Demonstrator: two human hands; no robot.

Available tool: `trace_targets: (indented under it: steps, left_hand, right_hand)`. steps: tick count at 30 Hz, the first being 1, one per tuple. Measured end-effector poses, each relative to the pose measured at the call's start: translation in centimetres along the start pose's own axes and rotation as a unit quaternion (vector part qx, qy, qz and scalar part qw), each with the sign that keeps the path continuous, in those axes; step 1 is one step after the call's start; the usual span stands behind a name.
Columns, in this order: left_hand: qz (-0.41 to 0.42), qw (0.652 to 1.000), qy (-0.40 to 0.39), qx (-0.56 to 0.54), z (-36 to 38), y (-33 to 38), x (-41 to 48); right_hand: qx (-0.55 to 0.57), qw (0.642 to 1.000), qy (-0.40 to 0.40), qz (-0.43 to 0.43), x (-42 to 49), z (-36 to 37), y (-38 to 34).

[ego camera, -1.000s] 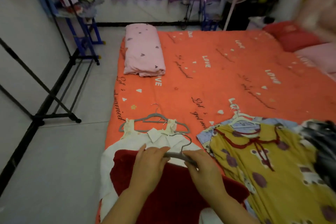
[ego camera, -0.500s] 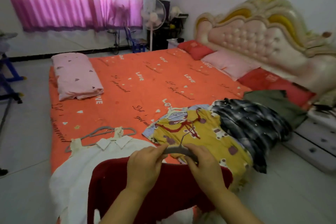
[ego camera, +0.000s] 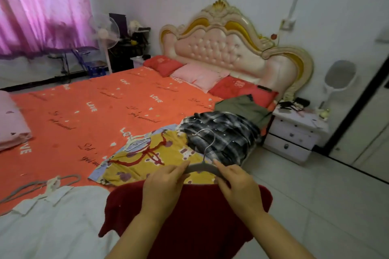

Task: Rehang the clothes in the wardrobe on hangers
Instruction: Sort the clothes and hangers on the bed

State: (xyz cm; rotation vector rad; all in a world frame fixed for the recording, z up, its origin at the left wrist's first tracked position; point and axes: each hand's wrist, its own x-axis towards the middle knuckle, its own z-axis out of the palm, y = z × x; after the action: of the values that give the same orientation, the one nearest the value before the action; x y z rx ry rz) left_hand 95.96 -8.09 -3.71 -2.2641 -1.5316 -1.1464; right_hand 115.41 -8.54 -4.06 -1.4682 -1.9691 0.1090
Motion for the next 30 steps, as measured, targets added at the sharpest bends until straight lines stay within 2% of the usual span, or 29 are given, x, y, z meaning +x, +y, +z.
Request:
trace_targets:
  steps: [6, 12, 18, 26, 30]
  left_hand:
    - [0.042, 0.999, 0.0, -0.009, 7.7, 9.8, 5.1]
    - [0.062, 0.997, -0.016, -0.044, 14.9, 15.5, 10.2]
    - [0.068, 0.994, -0.034, -0.074, 23.7, 18.4, 16.4]
    - [0.06, 0.99, -0.069, -0.112, 36.8, 19.7, 27.5]
    - [0.078, 0.989, -0.053, -0.116, 42.1, 20.8, 33.1]
  right_hand:
    - [-0.026, 0.998, 0.025, 0.045, 0.0, -7.0, 11.0]
    - [-0.054, 0.995, 0.044, 0.076, 1.7, -11.1, 19.9]
    - [-0.074, 0.989, 0.051, 0.118, 5.8, -12.6, 29.1]
    - [-0.111, 0.981, 0.038, 0.153, 15.8, -13.4, 41.4]
    - [-0.112, 0.979, 0.047, 0.163, 20.6, -14.3, 46.9]
